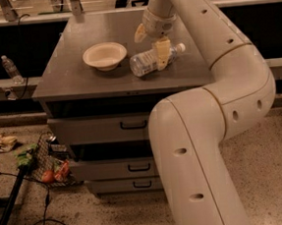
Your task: Pick blue plastic bottle from paper bowl and place on counter
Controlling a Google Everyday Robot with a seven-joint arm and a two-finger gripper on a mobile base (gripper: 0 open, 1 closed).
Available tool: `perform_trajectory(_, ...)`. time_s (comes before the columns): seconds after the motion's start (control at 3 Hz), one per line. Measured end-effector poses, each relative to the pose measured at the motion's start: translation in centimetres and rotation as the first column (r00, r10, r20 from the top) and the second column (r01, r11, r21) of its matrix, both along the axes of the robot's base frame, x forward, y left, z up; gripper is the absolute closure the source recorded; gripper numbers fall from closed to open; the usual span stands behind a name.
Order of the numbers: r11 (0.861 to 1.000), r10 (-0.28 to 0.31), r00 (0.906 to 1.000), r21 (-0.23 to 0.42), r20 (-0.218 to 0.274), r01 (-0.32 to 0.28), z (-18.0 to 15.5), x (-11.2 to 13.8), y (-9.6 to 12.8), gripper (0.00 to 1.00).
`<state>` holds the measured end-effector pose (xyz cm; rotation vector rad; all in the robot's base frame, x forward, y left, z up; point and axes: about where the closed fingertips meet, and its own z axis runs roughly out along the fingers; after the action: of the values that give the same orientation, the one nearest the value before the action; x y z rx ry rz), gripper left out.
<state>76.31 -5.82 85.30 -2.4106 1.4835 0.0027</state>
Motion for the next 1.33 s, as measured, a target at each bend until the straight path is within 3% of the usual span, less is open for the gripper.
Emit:
perform_trajectory(0.33,1.0,-0.002,0.9999,0.022,0.014,0.002,1.4,-0.4,-0.3,0.0)
perform_trajectory(0.67,0.995,-0.041,0.9974,0.093,0.059,0.035,4.5,-0.9,-1.6,0.0)
perform_trajectory(1.0,0.962,-0.175,0.9769,0.232,0.122,0.144,9.7,-2.3,-7.0,0.0)
perform_trajectory(1.33,0.942,-0.227,0.9654,0.281,0.129,0.184,11.3,-3.1,-9.1,0.0)
